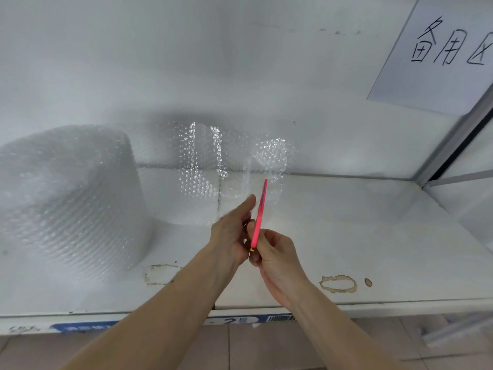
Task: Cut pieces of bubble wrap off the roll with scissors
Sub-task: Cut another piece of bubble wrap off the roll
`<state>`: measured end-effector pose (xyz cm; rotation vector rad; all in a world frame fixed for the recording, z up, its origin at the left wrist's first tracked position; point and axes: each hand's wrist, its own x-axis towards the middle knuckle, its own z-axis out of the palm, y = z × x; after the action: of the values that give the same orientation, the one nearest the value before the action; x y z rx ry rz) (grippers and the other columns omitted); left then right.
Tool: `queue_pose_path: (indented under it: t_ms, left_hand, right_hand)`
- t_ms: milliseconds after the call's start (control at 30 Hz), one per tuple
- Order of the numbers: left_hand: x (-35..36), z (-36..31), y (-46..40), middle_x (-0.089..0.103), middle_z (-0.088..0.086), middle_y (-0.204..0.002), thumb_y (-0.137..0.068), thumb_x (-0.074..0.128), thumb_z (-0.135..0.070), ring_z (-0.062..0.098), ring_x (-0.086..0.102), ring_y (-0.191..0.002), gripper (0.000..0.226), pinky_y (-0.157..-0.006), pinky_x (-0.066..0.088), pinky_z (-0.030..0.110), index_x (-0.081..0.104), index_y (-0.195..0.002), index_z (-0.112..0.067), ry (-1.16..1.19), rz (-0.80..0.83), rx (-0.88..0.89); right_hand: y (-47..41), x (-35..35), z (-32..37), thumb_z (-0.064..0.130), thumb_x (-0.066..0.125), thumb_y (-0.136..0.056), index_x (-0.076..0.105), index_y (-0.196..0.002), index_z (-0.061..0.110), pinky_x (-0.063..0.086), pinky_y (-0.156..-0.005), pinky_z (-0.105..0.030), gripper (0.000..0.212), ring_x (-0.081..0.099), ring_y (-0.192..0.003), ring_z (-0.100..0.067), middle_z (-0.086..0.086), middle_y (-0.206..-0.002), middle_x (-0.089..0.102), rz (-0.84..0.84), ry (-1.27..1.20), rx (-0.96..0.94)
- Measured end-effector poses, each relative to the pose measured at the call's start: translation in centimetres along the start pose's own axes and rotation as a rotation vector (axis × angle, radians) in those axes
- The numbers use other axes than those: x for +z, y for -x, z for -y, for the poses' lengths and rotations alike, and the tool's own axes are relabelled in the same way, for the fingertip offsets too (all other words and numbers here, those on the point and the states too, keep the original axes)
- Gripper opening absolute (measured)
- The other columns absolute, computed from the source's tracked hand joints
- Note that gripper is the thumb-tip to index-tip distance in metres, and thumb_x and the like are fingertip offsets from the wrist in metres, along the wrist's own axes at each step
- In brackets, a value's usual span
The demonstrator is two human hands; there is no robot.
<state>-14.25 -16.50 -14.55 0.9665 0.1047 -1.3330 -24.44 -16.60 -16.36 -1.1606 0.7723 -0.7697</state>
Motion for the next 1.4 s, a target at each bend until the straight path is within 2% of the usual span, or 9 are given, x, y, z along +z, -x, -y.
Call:
queue_pose_path:
  t_ms: [233,433,533,600,767,933,1133,1300,1400]
  left_hand:
    - [0.3,-0.2,0.9,0.053,-0.002,-0.067,-0.061,0.087,-0.027,0.016,0.052,-0.048,0.034,-0.041,0.040,0.023,0.061,-0.074,-0.010,-0.075,-0.011,-0.039]
    - [0.7,0.1,1.6,0.057,-0.001,-0.062,-0.067,0.086,-0.027,0.015,0.052,-0.058,0.029,-0.053,0.034,0.028,0.061,-0.070,-0.012,-0.093,-0.044,-0.025]
    - [0.8,0.1,1.6,0.055,-0.003,-0.049,-0.067,0.085,-0.028,0.014,0.051,-0.056,0.029,-0.055,0.036,0.028,0.059,-0.063,-0.015,-0.079,-0.042,-0.039]
    - [0.8,0.1,1.6,0.054,-0.004,-0.049,-0.067,0.085,-0.028,0.013,0.052,-0.056,0.028,-0.056,0.038,0.028,0.060,-0.060,-0.017,-0.072,-0.035,-0.038]
    - [0.8,0.4,1.8,0.063,-0.006,-0.048,-0.067,0.085,-0.021,0.012,0.061,-0.076,0.022,-0.078,0.041,0.032,0.065,-0.061,-0.015,-0.065,-0.049,0.016]
    - [0.8,0.4,1.8,0.064,-0.006,-0.050,-0.067,0.085,-0.021,0.012,0.061,-0.077,0.021,-0.082,0.041,0.034,0.065,-0.062,-0.015,-0.050,-0.042,0.021]
    - [0.8,0.4,1.9,0.067,-0.005,-0.054,-0.070,0.083,-0.018,0.012,0.063,-0.076,0.017,-0.076,0.043,0.033,0.067,-0.067,-0.014,-0.078,-0.021,0.036]
    - [0.6,0.5,1.6,0.071,-0.003,-0.064,-0.067,0.085,-0.020,0.014,0.066,-0.083,0.021,-0.080,0.047,0.035,0.068,-0.078,-0.014,-0.108,-0.017,0.051]
    - [0.6,0.5,1.6,0.072,-0.001,-0.068,-0.067,0.085,-0.018,0.015,0.066,-0.083,0.019,-0.076,0.048,0.034,0.069,-0.078,-0.013,-0.103,-0.024,0.059]
  right_hand:
    - [-0.3,0.2,0.3,0.047,0.066,-0.080,0.063,-0.060,0.014,0.034,-0.056,-0.024,0.038,0.036,-0.054,-0.014,-0.004,-0.058,0.043,-0.008,0.014,-0.019]
    - [-0.7,0.3,0.2,0.049,0.067,-0.077,0.059,-0.068,0.006,0.033,-0.058,-0.029,0.044,0.036,-0.057,-0.016,-0.013,-0.069,0.042,-0.031,0.009,-0.062]
    - [-0.8,0.4,0.0,0.052,0.066,-0.075,0.055,-0.062,0.013,0.032,-0.060,-0.030,0.043,0.037,-0.058,-0.015,-0.002,-0.058,0.040,-0.042,0.024,-0.069]
    - [-0.8,0.5,0.0,0.052,0.065,-0.075,0.053,-0.060,0.015,0.032,-0.060,-0.030,0.042,0.037,-0.057,-0.014,0.001,-0.056,0.039,-0.041,0.021,-0.067]
    - [-1.1,0.4,0.4,0.053,0.067,-0.073,0.060,-0.061,0.015,0.033,-0.061,-0.032,0.040,0.039,-0.057,-0.015,-0.002,-0.060,0.044,-0.058,0.005,-0.083]
    - [-1.3,0.3,0.2,0.035,0.064,-0.090,0.063,-0.062,0.016,0.034,-0.062,-0.031,0.034,0.040,-0.058,-0.015,0.001,-0.059,0.049,-0.073,0.015,-0.101]
    - [-1.3,0.5,0.8,0.042,0.062,-0.087,0.063,-0.051,0.027,0.037,-0.062,-0.029,0.040,0.043,-0.057,-0.013,0.006,-0.055,0.051,-0.073,0.062,-0.106]
    - [-1.6,0.1,0.6,0.031,0.061,-0.094,0.066,-0.067,0.015,0.038,-0.062,-0.027,0.032,0.044,-0.058,-0.011,0.000,-0.063,0.055,-0.095,0.073,-0.121]
    - [-1.7,0.1,0.5,0.035,0.061,-0.093,0.065,-0.069,0.010,0.038,-0.063,-0.028,0.035,0.043,-0.058,-0.012,-0.002,-0.064,0.053,-0.090,0.083,-0.119]
